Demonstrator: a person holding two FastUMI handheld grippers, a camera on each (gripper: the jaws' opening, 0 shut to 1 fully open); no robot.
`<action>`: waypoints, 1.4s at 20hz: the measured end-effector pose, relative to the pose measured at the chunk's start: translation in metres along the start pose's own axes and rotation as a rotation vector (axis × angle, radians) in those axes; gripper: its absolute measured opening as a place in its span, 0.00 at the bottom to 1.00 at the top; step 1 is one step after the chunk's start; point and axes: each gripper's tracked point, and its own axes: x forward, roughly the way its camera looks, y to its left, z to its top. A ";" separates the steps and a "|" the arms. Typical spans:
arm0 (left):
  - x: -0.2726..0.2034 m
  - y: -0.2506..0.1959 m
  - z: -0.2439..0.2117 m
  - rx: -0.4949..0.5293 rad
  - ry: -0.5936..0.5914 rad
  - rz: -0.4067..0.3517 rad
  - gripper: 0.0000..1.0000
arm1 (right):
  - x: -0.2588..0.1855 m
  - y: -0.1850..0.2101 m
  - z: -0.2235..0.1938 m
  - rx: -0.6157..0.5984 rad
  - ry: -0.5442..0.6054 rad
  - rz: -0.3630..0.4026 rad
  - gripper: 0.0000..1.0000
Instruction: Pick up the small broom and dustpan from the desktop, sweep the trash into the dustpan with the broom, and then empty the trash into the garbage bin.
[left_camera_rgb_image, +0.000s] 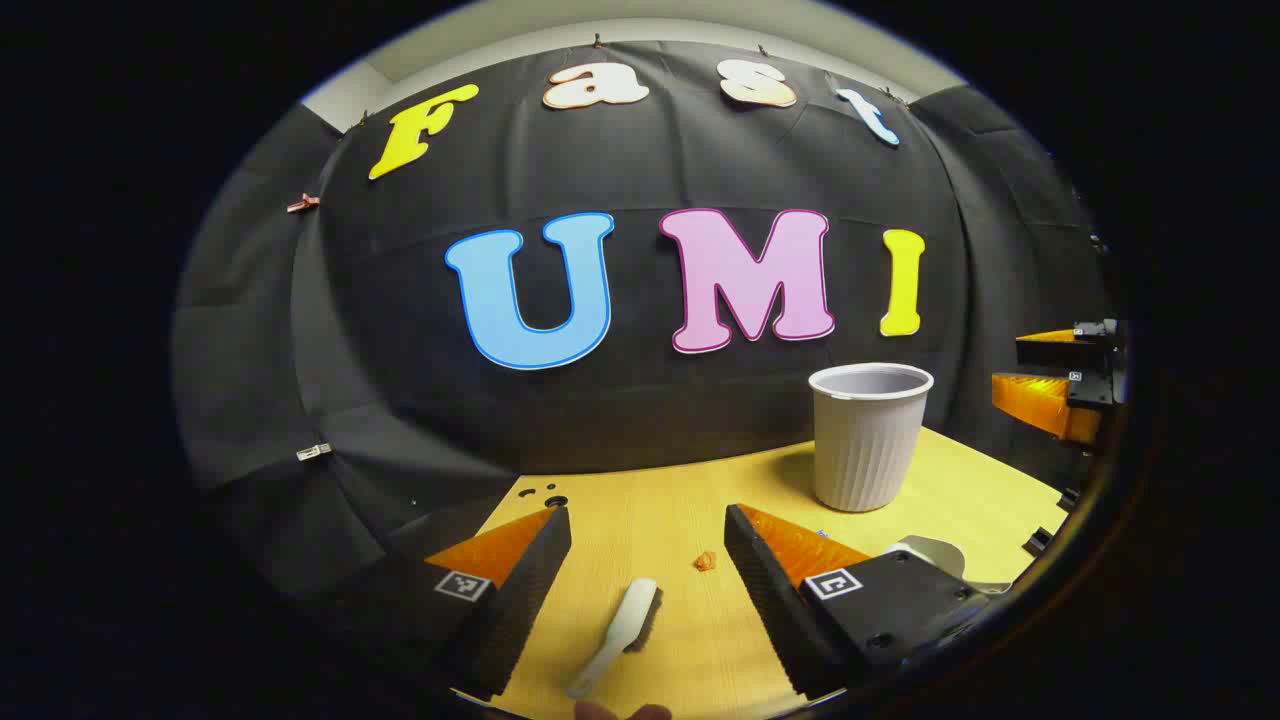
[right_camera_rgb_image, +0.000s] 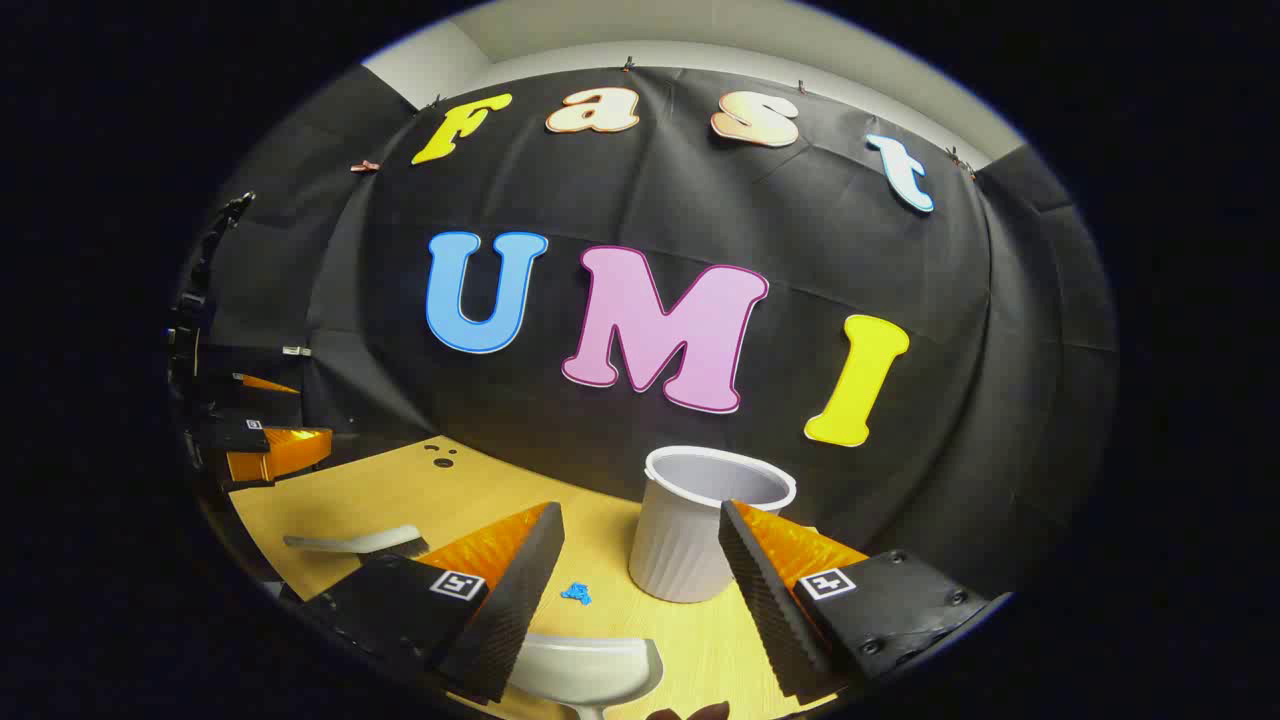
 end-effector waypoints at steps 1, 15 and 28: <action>0.000 0.001 0.000 0.000 0.001 0.000 0.98 | 0.000 -0.001 -0.001 0.001 0.001 0.001 0.97; -0.001 0.003 -0.004 -0.008 0.011 0.004 0.98 | -0.001 0.003 -0.007 -0.011 0.027 0.026 0.98; -0.001 0.002 -0.013 0.007 0.028 0.002 0.98 | -0.066 0.024 -0.176 0.093 0.723 0.206 0.98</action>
